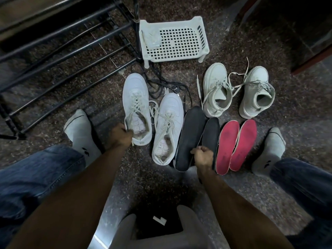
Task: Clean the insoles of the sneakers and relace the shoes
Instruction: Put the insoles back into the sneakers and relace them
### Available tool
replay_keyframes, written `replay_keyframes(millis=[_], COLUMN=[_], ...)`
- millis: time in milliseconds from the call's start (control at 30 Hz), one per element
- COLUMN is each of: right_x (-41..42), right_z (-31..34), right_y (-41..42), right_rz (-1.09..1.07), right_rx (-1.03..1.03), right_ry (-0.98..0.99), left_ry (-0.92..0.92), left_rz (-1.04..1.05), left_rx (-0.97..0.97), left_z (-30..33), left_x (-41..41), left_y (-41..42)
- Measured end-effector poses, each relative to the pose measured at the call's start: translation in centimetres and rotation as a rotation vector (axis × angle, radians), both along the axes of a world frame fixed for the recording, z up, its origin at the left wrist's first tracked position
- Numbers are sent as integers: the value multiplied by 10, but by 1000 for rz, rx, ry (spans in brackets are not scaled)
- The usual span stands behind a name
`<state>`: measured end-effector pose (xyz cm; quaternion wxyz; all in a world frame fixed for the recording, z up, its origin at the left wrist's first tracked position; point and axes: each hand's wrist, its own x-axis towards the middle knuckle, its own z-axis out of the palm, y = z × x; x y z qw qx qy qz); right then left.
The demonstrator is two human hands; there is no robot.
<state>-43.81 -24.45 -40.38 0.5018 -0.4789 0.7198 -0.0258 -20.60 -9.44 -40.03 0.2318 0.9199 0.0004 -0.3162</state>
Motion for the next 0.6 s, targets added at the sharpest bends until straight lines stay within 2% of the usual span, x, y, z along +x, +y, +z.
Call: replay_keyframes(millis=[133,233,400,533,600], right_x=[-10,-10,9,37,53], right_z=[16,27,42,46,49], right_y=[-14,-20,-13,-8,-7], right_rz=[-144,-131,98,306,439], right_rx=[-3,-7,-31,-117,-156], right_ry=[-221,-307,-381,-350,-284], left_ry=[20,75,73,-46,-155], left_rz=[-4,-60,-10,35,-35], left_rx=[23,16,-51,-104,-93], left_z=[3,5,12,25,29], left_x=[-2,1,1,1,4], left_y=[-2,-1,-1,-3,-2])
